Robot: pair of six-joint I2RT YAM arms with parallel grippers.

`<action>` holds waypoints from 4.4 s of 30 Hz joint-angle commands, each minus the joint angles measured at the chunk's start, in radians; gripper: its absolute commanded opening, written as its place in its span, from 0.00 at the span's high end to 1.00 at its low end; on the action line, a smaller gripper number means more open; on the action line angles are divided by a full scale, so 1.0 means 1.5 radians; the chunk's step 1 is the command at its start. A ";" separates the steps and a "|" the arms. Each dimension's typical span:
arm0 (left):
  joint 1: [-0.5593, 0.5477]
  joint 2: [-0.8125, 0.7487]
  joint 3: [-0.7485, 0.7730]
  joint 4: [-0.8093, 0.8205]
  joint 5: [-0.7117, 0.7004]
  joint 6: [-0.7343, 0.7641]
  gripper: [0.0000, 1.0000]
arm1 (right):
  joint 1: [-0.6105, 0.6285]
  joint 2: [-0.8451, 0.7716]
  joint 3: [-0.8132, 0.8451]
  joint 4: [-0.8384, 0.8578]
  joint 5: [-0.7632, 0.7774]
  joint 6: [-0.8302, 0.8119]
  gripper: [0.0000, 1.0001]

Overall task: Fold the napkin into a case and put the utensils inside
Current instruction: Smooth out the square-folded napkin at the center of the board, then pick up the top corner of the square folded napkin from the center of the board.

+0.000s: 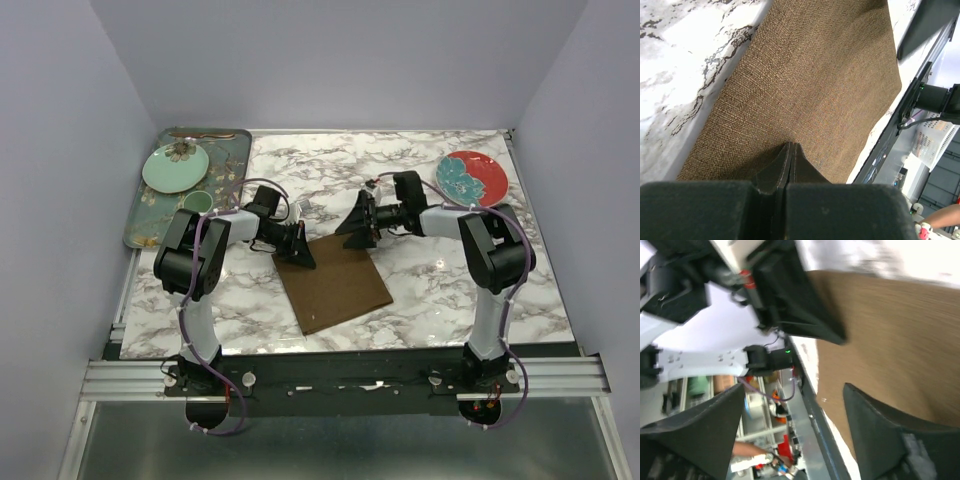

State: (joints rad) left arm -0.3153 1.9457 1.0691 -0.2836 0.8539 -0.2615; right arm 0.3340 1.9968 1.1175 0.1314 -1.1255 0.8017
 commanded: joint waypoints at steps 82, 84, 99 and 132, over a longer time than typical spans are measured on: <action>-0.368 -0.578 -0.284 -0.081 -0.320 0.564 0.58 | -0.001 -0.154 0.110 -0.684 0.249 -0.598 0.65; -0.407 -0.581 -0.321 -0.031 -0.344 0.591 0.61 | -0.002 -0.141 0.114 -0.680 0.244 -0.596 0.65; -0.638 -0.539 -0.452 0.185 -0.476 0.693 0.67 | -0.003 -0.086 0.111 -0.672 0.227 -0.588 0.65; -0.635 -0.555 -0.388 0.123 -0.437 0.683 0.98 | -0.004 -0.089 0.097 -0.667 0.231 -0.581 0.64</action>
State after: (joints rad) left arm -1.2987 1.1179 0.4377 -0.0509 0.1478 0.7940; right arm 0.3321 1.8626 1.2686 -0.8814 -0.7570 -0.0784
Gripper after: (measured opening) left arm 0.048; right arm 0.358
